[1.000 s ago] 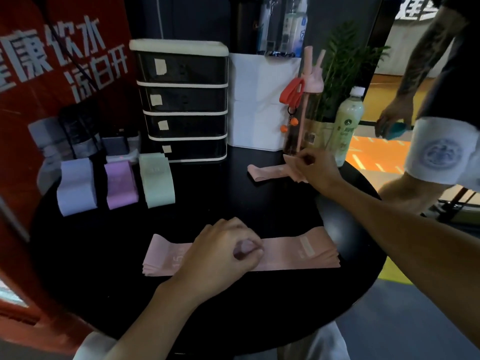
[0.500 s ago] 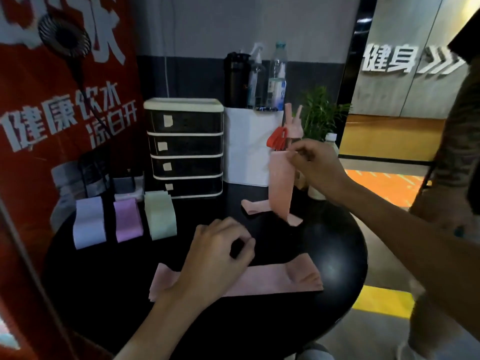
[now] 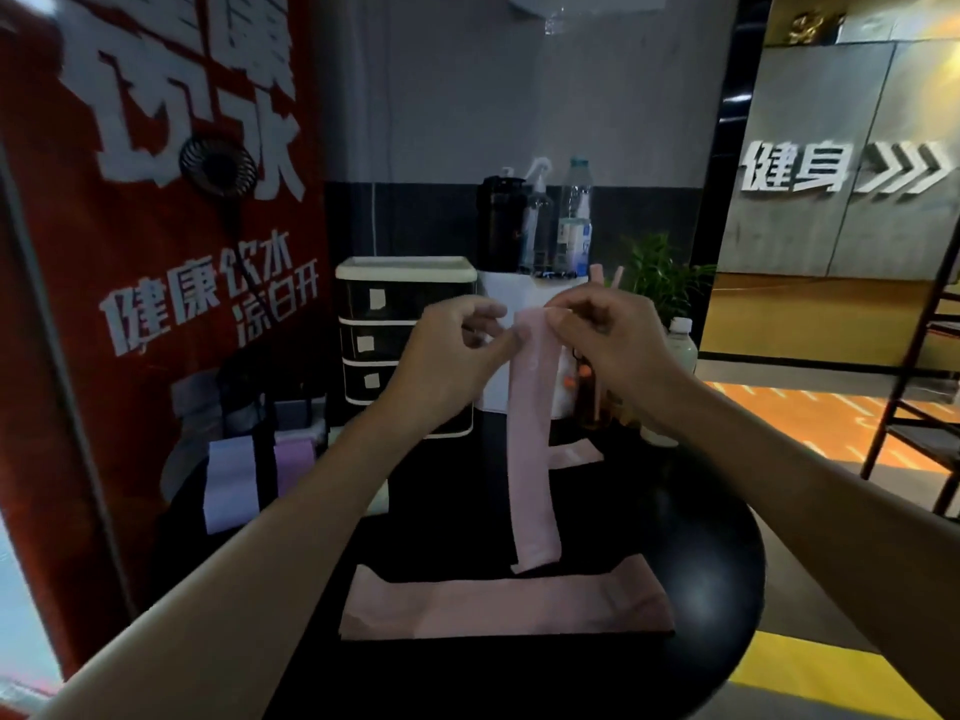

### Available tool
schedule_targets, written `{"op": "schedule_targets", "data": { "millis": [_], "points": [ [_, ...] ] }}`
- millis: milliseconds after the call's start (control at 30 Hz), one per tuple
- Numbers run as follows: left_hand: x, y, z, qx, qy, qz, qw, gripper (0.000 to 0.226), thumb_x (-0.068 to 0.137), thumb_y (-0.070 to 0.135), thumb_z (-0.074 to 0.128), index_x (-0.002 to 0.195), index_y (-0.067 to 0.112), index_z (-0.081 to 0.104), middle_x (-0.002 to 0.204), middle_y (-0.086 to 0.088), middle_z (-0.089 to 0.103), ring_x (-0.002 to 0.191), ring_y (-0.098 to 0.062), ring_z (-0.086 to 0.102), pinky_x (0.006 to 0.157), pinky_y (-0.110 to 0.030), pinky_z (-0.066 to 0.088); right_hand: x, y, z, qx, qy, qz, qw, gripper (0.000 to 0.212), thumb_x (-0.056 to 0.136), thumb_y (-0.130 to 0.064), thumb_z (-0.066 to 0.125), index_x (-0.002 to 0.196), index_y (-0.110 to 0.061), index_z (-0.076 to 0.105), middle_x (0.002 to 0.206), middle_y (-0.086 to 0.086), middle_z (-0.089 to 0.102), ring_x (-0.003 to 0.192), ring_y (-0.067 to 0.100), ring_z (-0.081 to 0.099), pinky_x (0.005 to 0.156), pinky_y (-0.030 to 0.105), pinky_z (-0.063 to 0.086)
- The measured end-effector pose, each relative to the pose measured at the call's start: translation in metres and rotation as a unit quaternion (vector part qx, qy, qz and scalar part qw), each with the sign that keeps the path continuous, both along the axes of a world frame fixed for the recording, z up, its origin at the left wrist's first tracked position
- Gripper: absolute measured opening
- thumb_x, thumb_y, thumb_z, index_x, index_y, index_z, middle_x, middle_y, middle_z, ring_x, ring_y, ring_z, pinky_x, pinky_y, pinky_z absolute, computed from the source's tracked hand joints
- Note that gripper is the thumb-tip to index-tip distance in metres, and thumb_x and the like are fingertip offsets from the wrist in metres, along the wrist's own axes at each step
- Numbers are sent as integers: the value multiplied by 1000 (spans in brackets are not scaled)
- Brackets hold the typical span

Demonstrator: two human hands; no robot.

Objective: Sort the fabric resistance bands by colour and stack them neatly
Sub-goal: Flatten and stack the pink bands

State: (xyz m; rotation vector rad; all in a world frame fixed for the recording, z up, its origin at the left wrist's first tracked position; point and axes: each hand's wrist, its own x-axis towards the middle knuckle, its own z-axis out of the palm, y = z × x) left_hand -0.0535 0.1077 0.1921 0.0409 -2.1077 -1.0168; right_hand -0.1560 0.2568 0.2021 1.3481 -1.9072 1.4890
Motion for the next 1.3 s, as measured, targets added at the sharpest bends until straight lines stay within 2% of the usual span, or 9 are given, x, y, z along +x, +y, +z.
{"op": "schedule_targets", "data": {
  "millis": [267, 367, 467, 533, 667, 900, 1067, 1167, 1300],
  "points": [
    [8, 6, 16, 4, 21, -18, 1000, 9, 92, 7, 67, 84, 3, 70, 75, -14, 70, 62, -13, 64, 65, -29, 57, 14, -4, 4, -2, -61, 28, 998, 9, 91, -8, 63, 98, -12, 68, 88, 5, 71, 80, 12, 67, 75, 21, 55],
    [8, 8, 17, 27, 26, -20, 999, 10, 91, 4, 67, 82, 8, 70, 72, -10, 69, 62, -13, 63, 70, -36, 59, 17, -4, -2, 20, -100, 31, 994, 10, 90, -7, 65, 84, 1, 64, 69, 6, 61, 57, -3, 52, 59, 9, 44],
    [10, 10, 19, 22, 13, -38, 999, 11, 88, 9, 73, 79, 15, 70, 68, 0, 66, 59, -1, 59, 58, -21, 54, 17, -6, -5, 14, -139, 43, 989, 19, 91, -11, 66, 75, -3, 61, 56, -5, 54, 50, -2, 44, 52, 15, 39],
    [11, 12, 22, 16, 8, -36, 999, 15, 88, 8, 71, 76, 16, 70, 65, 3, 64, 57, 2, 56, 55, -12, 47, 18, -7, -5, 3, -175, 71, 982, 11, 91, -9, 65, 82, -4, 64, 63, -2, 66, 58, 2, 57, 58, 17, 47],
    [9, 12, 29, 50, 39, -20, 998, 16, 91, 11, 69, 89, -4, 71, 83, -27, 65, 61, -12, 54, 51, -16, 45, 23, -7, -10, 2, -288, 164, 943, 20, 88, -7, 68, 107, -8, 60, 99, 16, 73, 93, 27, 70, 88, 40, 56],
    [9, 3, 33, 101, 99, 22, 990, 19, 91, 13, 69, 87, -6, 70, 78, -19, 70, 65, -14, 60, 58, -25, 48, 28, -2, -31, 30, -366, 228, 902, 34, 87, -6, 68, 118, -9, 55, 98, 15, 73, 92, 29, 69, 88, 44, 55],
    [15, -9, 29, 150, 118, 56, 980, 19, 94, 8, 64, 75, 7, 67, 74, -5, 69, 54, 1, 61, 49, -11, 42, 29, 10, -44, 80, -354, 225, 904, 34, 89, -4, 65, 121, -7, 54, 102, 19, 72, 96, 34, 68, 90, 46, 54],
    [21, -25, 21, 161, 121, 80, 976, 19, 94, 10, 64, 76, 14, 70, 86, -9, 72, 63, -4, 64, 52, -13, 45, 26, 19, -56, 91, -358, 213, 905, 34, 88, -4, 67, 119, -8, 56, 99, 18, 73, 95, 33, 67, 97, 51, 48],
    [31, -47, 7, 188, 112, 121, 968, 25, 94, 9, 63, 70, 15, 65, 71, -5, 67, 55, -3, 58, 54, -17, 46, 17, 36, -66, 113, -376, 205, 897, 39, 86, -7, 69, 122, -10, 55, 106, 23, 70, 106, 39, 65, 97, 45, 50]
  ]
}}
